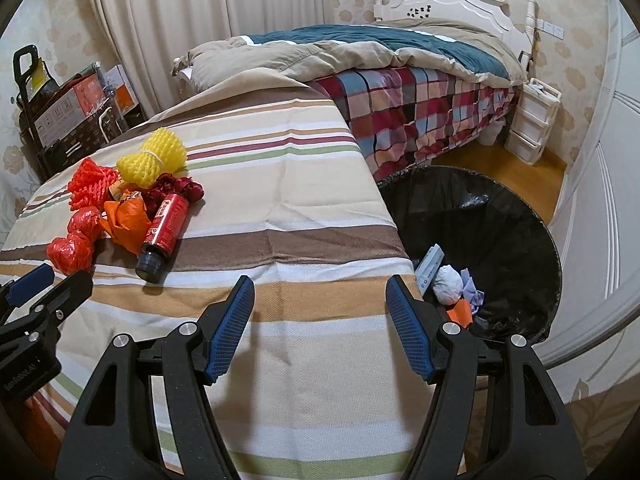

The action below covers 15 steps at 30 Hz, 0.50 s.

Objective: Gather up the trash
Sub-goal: 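Move both open grippers back over the remaining trash on the table, then lower the left gripper onto the red plastic bag ball and close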

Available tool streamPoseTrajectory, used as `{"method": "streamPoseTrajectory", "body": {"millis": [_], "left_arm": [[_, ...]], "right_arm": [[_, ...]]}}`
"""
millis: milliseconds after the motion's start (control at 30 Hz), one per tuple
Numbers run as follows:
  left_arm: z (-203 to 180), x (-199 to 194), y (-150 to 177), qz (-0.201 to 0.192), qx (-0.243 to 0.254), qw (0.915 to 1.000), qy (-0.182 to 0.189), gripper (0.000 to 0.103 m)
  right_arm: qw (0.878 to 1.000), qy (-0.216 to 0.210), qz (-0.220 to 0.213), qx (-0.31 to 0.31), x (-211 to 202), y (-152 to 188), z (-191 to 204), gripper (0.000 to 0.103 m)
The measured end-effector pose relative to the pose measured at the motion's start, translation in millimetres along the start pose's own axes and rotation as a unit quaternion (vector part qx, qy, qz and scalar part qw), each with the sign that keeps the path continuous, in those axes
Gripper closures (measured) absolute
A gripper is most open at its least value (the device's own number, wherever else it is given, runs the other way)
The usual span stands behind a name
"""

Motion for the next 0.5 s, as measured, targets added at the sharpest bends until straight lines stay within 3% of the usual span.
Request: {"method": "streamPoseTrajectory", "body": {"millis": [500], "left_arm": [[33, -13, 3, -0.005, -0.026, 0.9996, -0.009, 0.027]], "right_arm": [[1.0, -0.009, 0.003, -0.022, 1, 2, 21, 0.037]]}}
Point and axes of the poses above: each gripper's, at about its wrist camera, not at the fingertips, and x roughly the way its jaws point, z to its left, y to its underside, the point moved 5 cm from there along x, roughly the way its jaws point, and after that the axes turned 9 degrees about -z, right-handed, at the moved point
